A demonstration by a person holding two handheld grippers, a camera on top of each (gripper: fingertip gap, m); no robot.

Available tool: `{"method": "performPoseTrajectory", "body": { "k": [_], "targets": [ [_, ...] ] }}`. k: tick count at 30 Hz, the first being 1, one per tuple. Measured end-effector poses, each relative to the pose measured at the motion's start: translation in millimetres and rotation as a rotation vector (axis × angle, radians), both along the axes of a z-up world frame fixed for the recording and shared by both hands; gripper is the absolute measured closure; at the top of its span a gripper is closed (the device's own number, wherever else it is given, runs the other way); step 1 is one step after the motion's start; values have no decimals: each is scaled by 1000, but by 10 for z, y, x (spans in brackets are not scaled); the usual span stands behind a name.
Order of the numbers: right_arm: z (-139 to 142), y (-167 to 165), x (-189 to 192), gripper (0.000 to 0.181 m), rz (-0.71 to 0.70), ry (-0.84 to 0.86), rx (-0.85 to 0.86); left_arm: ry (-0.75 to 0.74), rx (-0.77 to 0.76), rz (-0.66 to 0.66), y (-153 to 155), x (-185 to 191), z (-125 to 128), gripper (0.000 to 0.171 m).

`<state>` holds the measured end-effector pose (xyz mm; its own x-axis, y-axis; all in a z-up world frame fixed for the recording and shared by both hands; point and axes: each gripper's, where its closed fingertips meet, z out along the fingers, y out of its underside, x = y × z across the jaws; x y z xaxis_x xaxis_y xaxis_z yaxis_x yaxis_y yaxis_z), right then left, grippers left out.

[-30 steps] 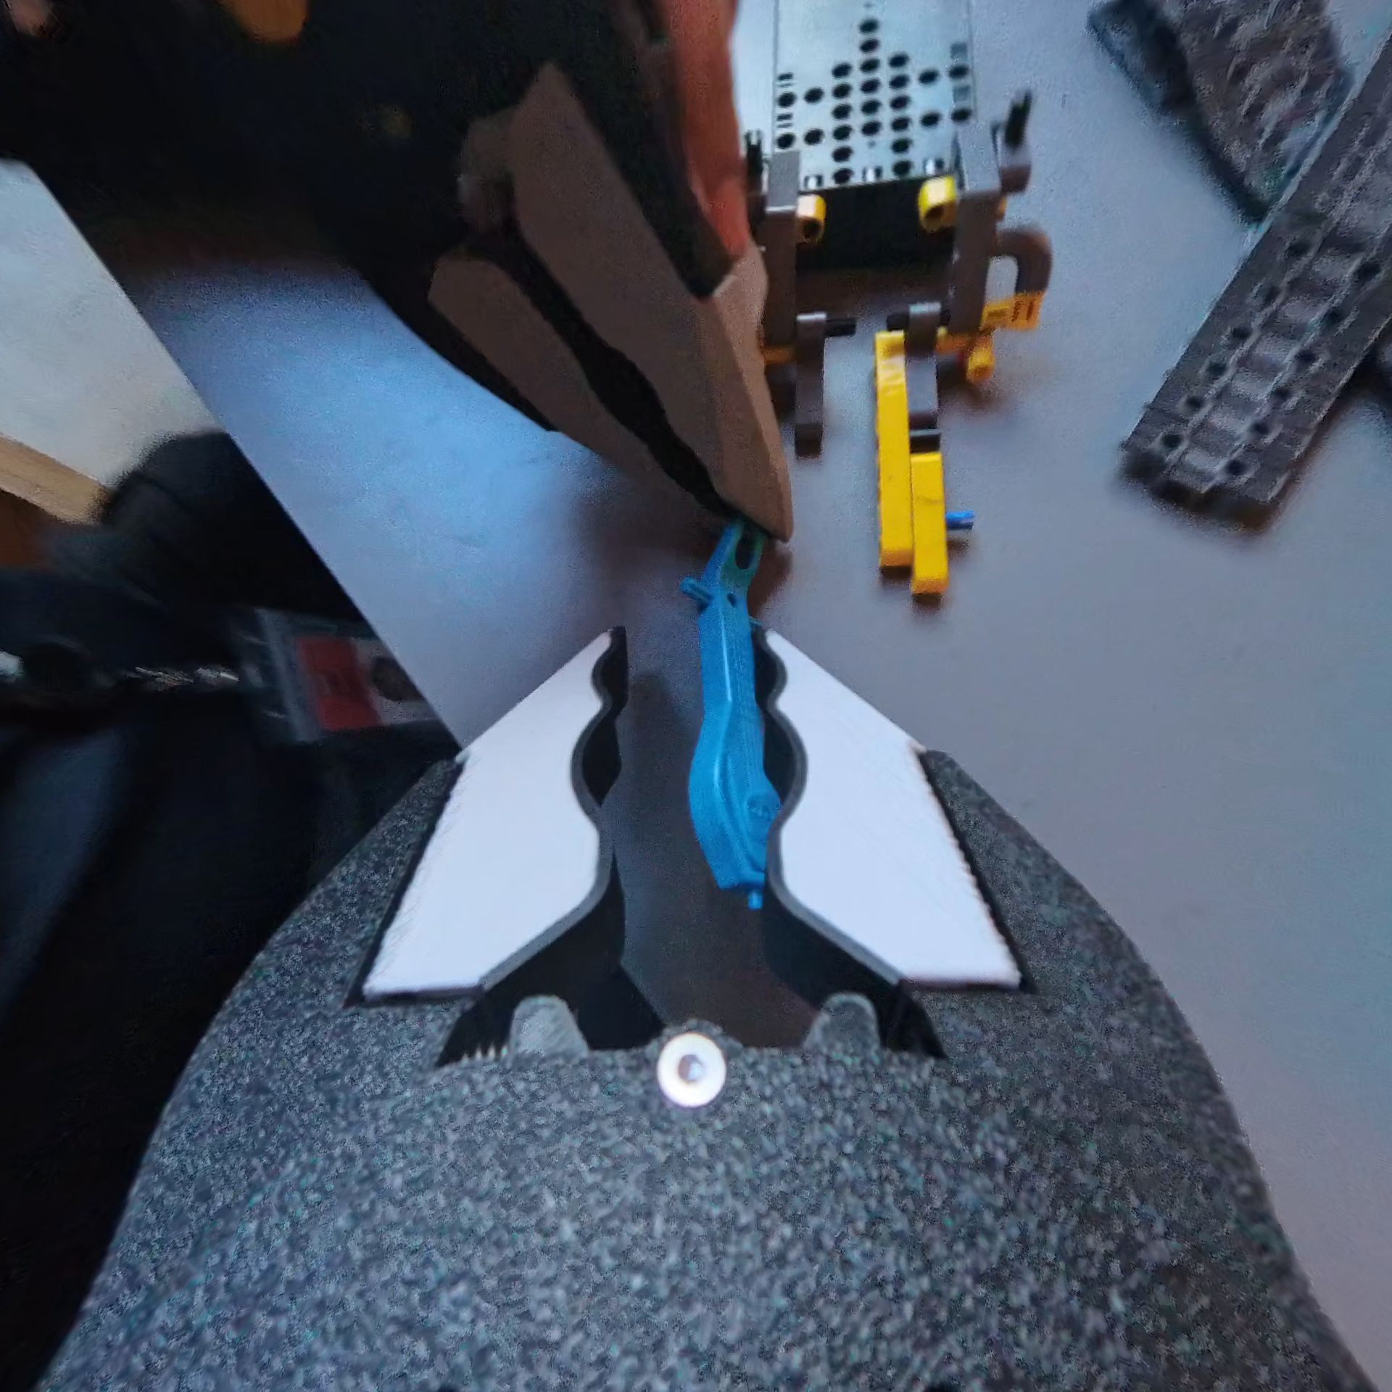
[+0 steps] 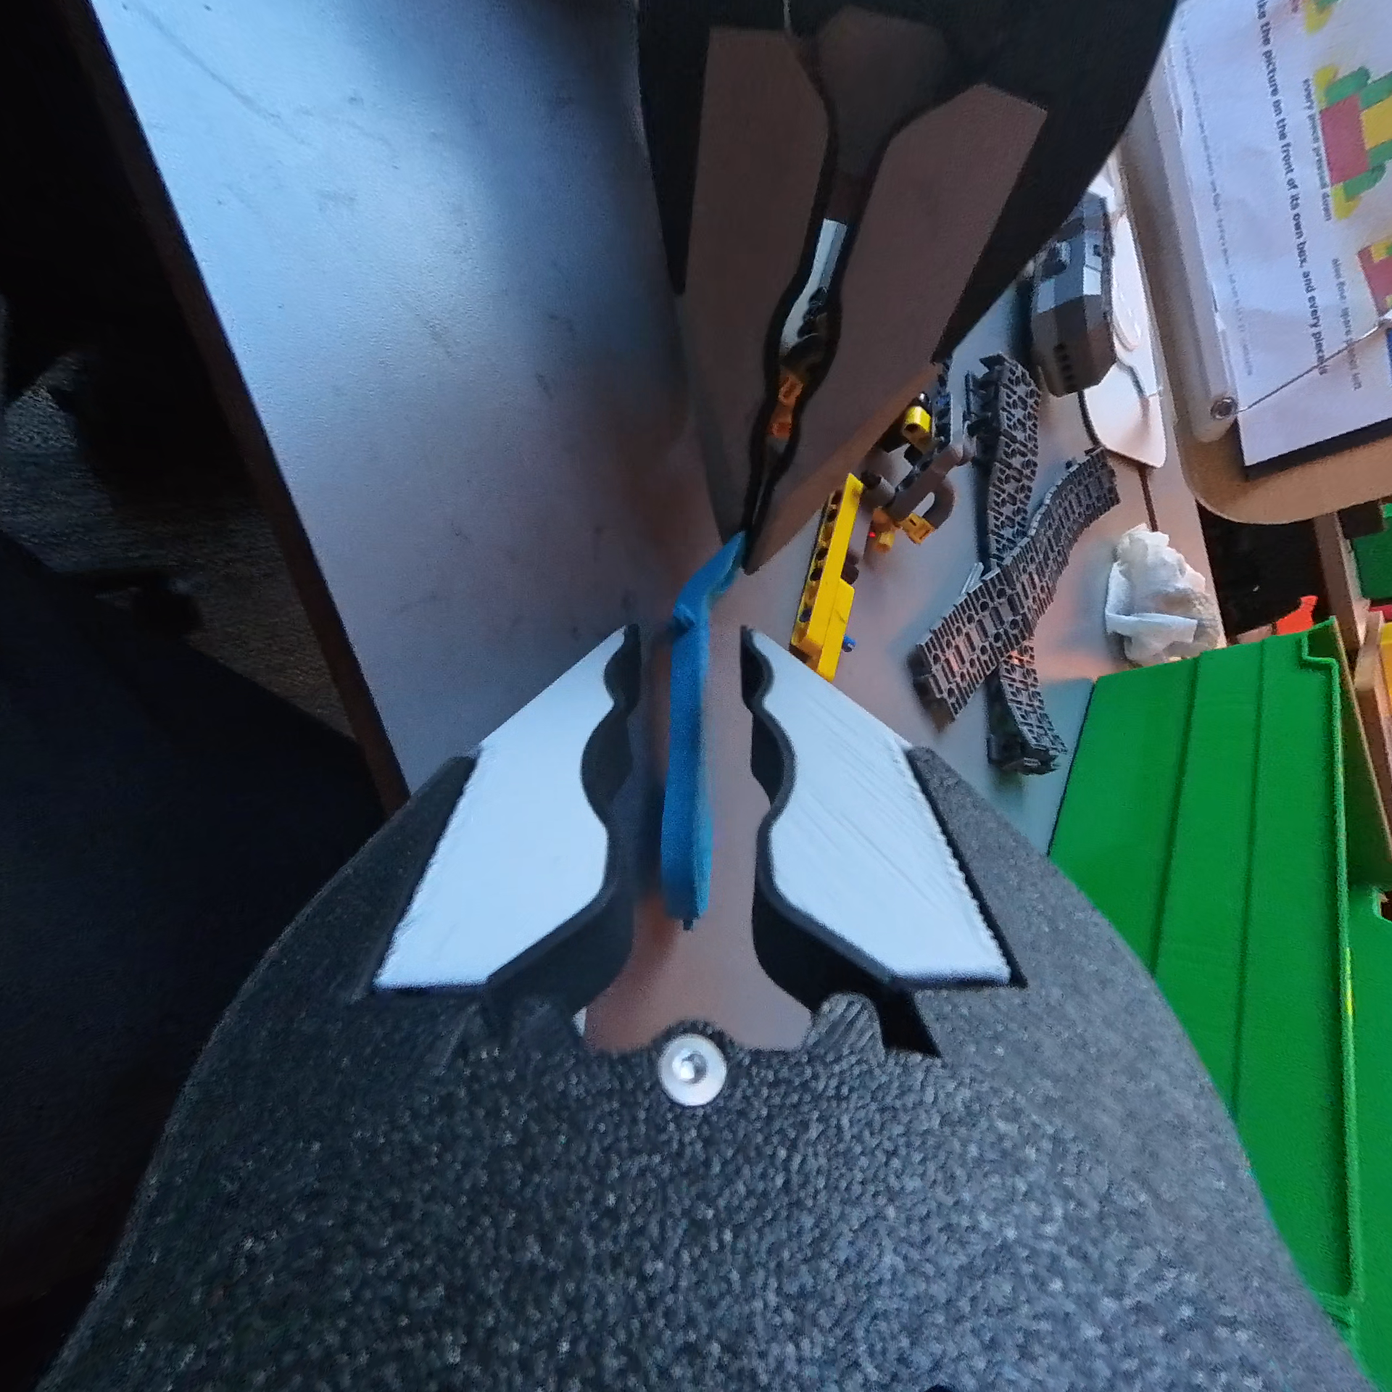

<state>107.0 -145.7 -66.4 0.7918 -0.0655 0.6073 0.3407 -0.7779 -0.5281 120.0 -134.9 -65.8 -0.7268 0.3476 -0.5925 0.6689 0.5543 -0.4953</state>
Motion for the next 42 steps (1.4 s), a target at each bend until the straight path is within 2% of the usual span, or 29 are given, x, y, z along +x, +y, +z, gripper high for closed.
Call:
{"method": "performPoseTrajectory", "body": {
  "k": [1,6,14,20,26,27,29,32,34,36,42],
  "targets": [
    [11,-7,12,155,-2,-7,1,13,1,0,3,-3,-5,171],
    [2,9,-9,174,38,-49,-26,39,3,-8,0,-23,-21,171],
    [27,132,-37,170,46,26,97,132,-24,-7,1,-38,0,171],
    [16,129,24,174,-23,77,113,121,7,11,8,-14,-77,171],
    [56,122,41,175,-123,251,172,195,31,66,10,-17,-71,171],
    [72,117,56,175,-154,278,188,214,44,74,30,-14,-51,168],
    [99,108,76,175,-210,318,208,233,67,131,93,104,26,149],
    [93,89,113,176,-286,326,178,245,129,267,206,435,64,134],
    [78,67,146,176,-326,300,137,304,184,263,197,480,36,130],
    [83,33,180,176,-364,263,116,346,327,265,258,499,-77,123],
    [10,-95,230,176,-396,64,42,465,567,306,282,504,-149,126]
  ]
}}
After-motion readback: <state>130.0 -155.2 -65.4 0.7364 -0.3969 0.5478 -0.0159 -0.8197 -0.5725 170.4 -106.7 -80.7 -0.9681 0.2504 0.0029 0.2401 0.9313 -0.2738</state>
